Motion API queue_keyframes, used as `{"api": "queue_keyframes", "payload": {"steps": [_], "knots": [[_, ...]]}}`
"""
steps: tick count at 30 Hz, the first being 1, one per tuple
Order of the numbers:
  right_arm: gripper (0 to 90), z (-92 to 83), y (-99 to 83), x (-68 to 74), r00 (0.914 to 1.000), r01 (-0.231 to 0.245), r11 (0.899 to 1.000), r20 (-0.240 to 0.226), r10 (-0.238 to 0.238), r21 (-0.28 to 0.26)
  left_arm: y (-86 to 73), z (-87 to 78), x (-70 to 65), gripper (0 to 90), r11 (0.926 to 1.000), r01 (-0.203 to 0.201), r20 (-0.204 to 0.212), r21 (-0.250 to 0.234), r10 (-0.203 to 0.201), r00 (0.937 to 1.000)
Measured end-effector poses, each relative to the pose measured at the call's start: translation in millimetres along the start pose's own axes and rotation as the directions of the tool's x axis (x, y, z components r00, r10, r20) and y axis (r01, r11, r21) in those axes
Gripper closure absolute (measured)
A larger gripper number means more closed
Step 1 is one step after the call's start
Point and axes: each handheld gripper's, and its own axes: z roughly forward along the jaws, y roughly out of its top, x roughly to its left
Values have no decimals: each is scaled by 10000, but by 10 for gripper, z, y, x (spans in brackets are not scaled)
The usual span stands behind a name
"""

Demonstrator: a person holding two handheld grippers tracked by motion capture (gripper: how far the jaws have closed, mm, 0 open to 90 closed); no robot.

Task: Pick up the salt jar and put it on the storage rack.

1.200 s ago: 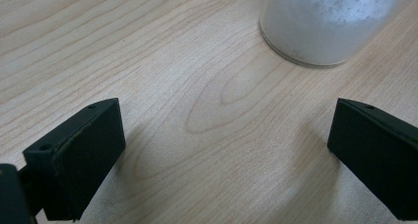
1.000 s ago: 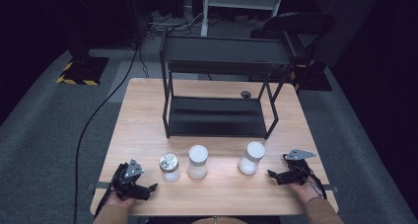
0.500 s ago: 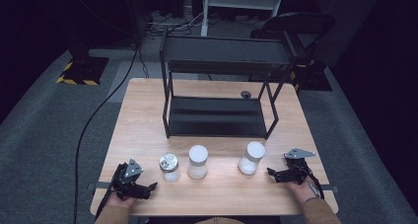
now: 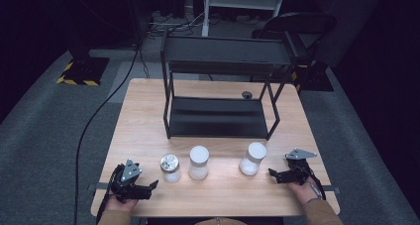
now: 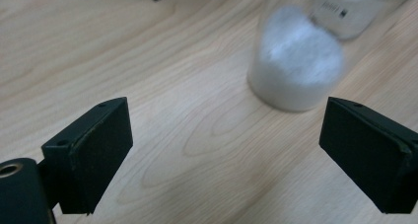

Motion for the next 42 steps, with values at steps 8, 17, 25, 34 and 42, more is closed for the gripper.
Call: {"api": "queue_keyframes", "payload": {"steps": [8,17,25,34,42], "knots": [[3,4,3,-8,10000,2,10000,3,-2,-2,29,-120,-161,68,9979,-245,35,-606,248,9997],[3,8,4,-10,10000,-5,10000,9,5,-7,69,-44,-192,76,9949,-418,395,-923,456,9982],[4,4,-2,8,10000,-63,10000,75,64,-19,146,70,-194,84,9947,-507,630,-890,565,9964],[7,1,-6,18,9999,-101,9999,105,102,-27,282,258,-168,99,9944,-719,1052,-781,799,9912],[11,-9,-17,27,9998,-118,9999,135,118,-43,371,350,-113,127,9966,-552,1287,-604,626,9897]]}}
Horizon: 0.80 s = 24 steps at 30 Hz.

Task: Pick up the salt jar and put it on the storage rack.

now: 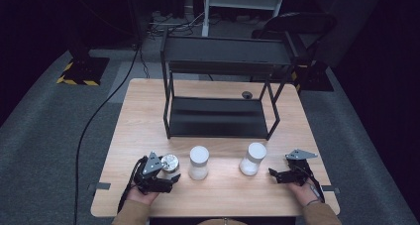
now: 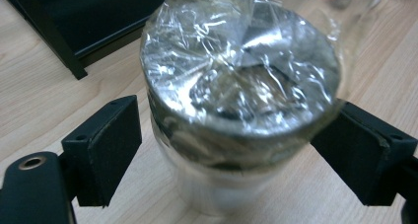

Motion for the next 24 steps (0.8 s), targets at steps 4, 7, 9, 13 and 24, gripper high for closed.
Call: {"api": "queue_keyframes", "payload": {"steps": [4,7,9,13,24], "knots": [[11,0,0,0,10000,-3,10000,-3,3,-1,35,53,51,147,10000,12,230,62,-14,9997],[11,0,0,0,10000,-4,10000,-2,4,-1,78,107,95,178,9992,76,504,405,-97,9987],[11,0,0,0,10000,-2,10000,-4,2,-1,88,122,119,207,9986,62,551,533,-92,9984],[11,-1,0,-3,10000,11,10000,-12,-11,1,122,101,129,290,9980,1,482,633,-32,9988],[11,-3,-3,-9,10000,34,10000,-41,-34,0,392,147,84,303,9892,-181,294,1457,140,9995]]}}
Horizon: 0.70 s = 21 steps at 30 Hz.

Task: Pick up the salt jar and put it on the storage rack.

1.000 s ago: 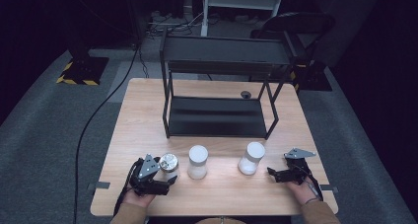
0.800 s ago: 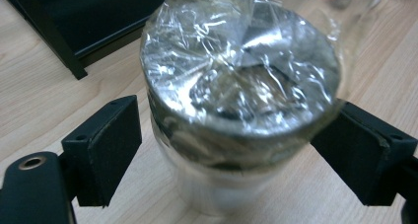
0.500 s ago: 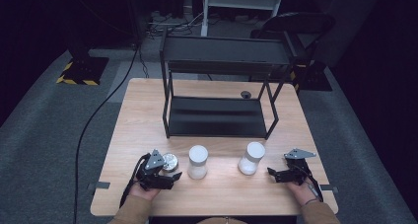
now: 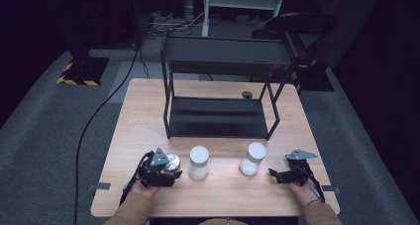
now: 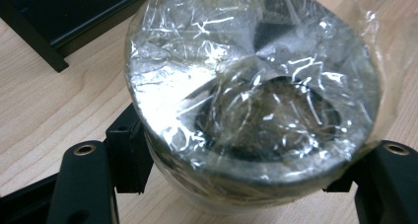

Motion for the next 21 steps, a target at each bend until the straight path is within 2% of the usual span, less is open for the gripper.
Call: {"api": "queue_keyframes", "payload": {"steps": [2,5,21], "knots": [[11,0,0,0,10000,1,10000,0,-1,-1,60,-1,-16,303,9999,-140,-98,97,141,9999],[11,0,0,-1,10000,3,10000,-5,-3,0,111,-13,22,303,9999,-113,34,29,113,9999],[11,0,0,-5,10000,17,10000,-19,-17,0,323,-86,75,303,9997,-250,-1,-49,250,9997]]}}
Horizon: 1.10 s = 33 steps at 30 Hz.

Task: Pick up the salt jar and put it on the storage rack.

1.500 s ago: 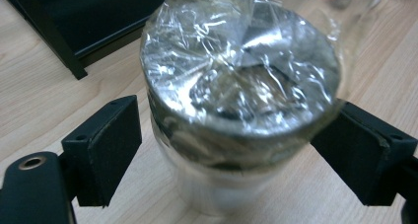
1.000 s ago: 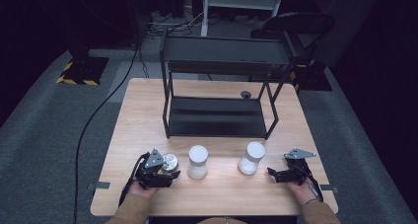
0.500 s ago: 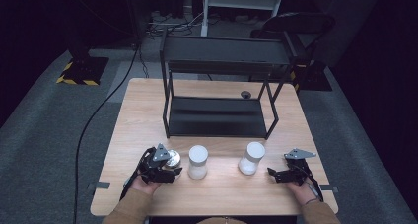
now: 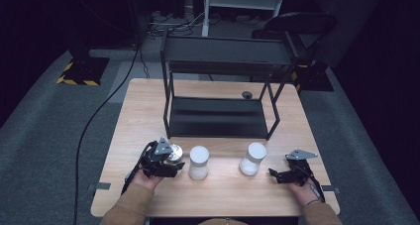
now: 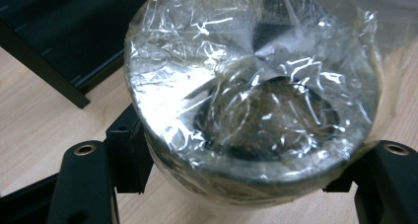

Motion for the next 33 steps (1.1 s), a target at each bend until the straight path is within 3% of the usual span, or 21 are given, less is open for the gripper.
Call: {"api": "queue_keyframes", "payload": {"steps": [6,15,33], "knots": [[11,0,0,0,10000,0,10000,1,0,0,66,-51,102,303,9996,216,334,-181,-210,9992],[11,0,-1,0,10000,5,10000,1,-5,-3,253,-100,100,303,9997,-126,179,-215,130,9998],[11,0,-1,0,10000,0,10000,0,0,-4,617,-117,178,302,9994,-162,-270,-307,154,9995]]}}
